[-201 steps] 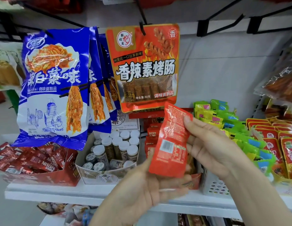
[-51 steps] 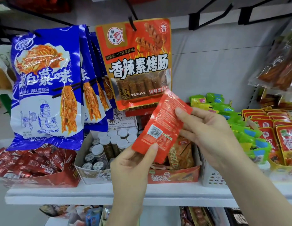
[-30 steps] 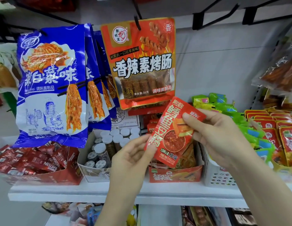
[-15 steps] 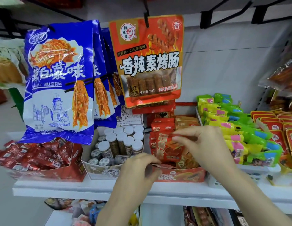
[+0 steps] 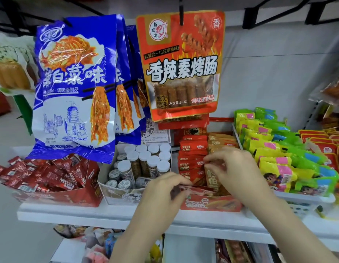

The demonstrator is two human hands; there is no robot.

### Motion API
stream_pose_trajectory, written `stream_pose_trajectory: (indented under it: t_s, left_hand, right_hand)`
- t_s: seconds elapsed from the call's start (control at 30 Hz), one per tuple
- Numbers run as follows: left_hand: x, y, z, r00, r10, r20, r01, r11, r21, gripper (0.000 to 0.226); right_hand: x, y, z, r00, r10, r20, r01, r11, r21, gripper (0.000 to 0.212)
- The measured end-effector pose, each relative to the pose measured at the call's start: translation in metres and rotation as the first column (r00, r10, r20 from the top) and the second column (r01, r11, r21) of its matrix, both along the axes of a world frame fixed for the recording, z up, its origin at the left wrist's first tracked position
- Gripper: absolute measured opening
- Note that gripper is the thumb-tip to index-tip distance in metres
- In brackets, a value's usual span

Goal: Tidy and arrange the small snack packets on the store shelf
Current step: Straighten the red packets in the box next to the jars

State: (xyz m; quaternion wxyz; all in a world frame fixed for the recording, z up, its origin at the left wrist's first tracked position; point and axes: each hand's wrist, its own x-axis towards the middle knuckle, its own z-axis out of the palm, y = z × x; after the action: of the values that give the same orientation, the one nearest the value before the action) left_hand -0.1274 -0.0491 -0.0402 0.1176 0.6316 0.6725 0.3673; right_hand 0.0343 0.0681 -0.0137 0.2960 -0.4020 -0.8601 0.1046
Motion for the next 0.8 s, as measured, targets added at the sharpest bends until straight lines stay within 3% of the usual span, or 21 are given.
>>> stream_pose_trajectory:
  t_s: [0.27,0.37,0.43,0.5,0.67,0.8]
  left_hand:
    - [-0.003,-0.003,-0.003,0.997,-0.021,0.074,0.024,0.999,-0.044,0.018]
    - [-0.003,-0.003,-0.001,0.984,-0.027,0.173,0.036,0.998,-0.047,0.015]
    - [-0.002,0.000,-0.001,0.968,0.012,0.250,-0.003,0.999,-0.035,0.031]
    - [-0.005,0.008,0.000,0.958,0.105,0.268,-0.102,0.994,-0.027,0.027]
    - [-0.013,0.028,0.003,0.961,0.202,0.191,-0.180,0.975,-0.127,0.016]
    - [-0.013,0.040,0.004,0.968,0.242,0.066,-0.232,0.964,-0.131,0.015]
  right_hand:
    - [-0.013,0.008,-0.023,0.988,-0.057,0.147,0.042,0.994,0.101,0.021]
    - [-0.018,0.014,-0.028,0.981,-0.042,0.189,0.026,0.996,0.086,0.021]
    - [-0.020,0.017,-0.029,0.978,-0.051,0.203,0.033,0.995,0.089,0.019]
    - [-0.021,0.019,-0.030,0.977,-0.052,0.205,0.035,0.996,0.085,0.019]
    - [-0.018,0.020,-0.031,0.975,-0.017,0.224,-0.003,0.996,0.088,0.019]
    - [-0.014,0.018,-0.028,0.962,0.017,0.272,-0.036,0.997,0.066,0.032]
